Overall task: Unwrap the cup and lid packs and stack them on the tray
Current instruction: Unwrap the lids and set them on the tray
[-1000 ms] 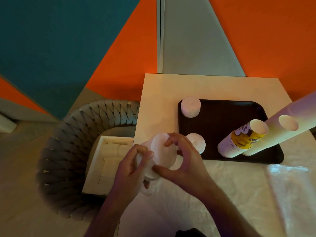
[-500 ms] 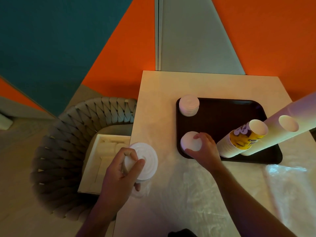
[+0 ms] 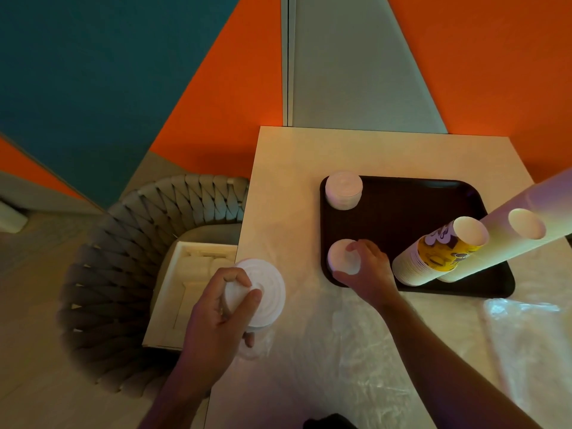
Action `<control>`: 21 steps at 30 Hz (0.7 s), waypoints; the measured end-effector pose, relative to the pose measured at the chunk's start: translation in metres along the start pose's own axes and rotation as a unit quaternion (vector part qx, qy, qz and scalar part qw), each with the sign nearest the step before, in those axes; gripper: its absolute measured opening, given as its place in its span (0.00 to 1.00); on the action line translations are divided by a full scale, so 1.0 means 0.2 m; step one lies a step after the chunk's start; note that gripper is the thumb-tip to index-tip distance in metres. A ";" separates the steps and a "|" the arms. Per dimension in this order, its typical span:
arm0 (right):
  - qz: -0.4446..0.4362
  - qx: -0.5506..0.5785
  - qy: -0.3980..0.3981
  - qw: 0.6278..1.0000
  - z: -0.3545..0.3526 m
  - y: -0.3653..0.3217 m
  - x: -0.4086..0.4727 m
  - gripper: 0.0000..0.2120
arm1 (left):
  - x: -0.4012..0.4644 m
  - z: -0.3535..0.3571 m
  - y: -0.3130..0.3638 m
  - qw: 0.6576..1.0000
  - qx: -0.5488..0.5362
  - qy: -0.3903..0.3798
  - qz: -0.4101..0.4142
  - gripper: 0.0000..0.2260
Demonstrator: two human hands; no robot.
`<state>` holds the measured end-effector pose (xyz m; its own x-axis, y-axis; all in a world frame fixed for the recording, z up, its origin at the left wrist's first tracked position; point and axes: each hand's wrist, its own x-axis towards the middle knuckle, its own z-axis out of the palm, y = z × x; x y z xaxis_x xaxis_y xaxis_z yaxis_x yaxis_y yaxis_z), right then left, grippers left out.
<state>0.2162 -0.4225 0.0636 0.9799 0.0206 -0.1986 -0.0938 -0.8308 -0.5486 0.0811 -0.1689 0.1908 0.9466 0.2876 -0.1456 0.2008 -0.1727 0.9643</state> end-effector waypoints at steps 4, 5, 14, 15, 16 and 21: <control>0.021 -0.019 -0.005 1.000 -0.05 -0.05 -0.02 0.35 | 0.00 0.01 0.01 1.000 -0.023 -0.002 0.001 0.16; 0.021 -0.014 0.009 1.000 -0.07 -0.07 -0.03 0.35 | 0.00 0.01 0.01 1.000 -0.023 0.001 -0.006 0.18; -0.133 0.253 -0.023 0.958 -0.30 -0.56 -0.33 0.12 | 0.01 0.04 0.01 0.999 -0.016 -0.030 0.006 0.21; -0.143 0.254 -0.041 0.956 -0.31 -0.59 -0.36 0.12 | 0.01 0.04 0.01 0.999 -0.011 -0.033 0.010 0.22; -0.149 0.252 -0.055 0.955 -0.31 -0.62 -0.39 0.12 | 0.01 0.04 0.02 0.999 -0.009 -0.035 0.016 0.22; -0.163 0.244 -0.078 0.953 -0.32 -0.67 -0.43 0.15 | 0.01 0.06 0.02 0.998 -0.012 -0.042 0.041 0.21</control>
<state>0.1558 -0.3488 0.2069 0.9363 0.3474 -0.0518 0.1021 -0.4101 -0.9063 0.0873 -0.1801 0.1921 0.9778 0.1926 -0.0832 0.1166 -0.1696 0.9786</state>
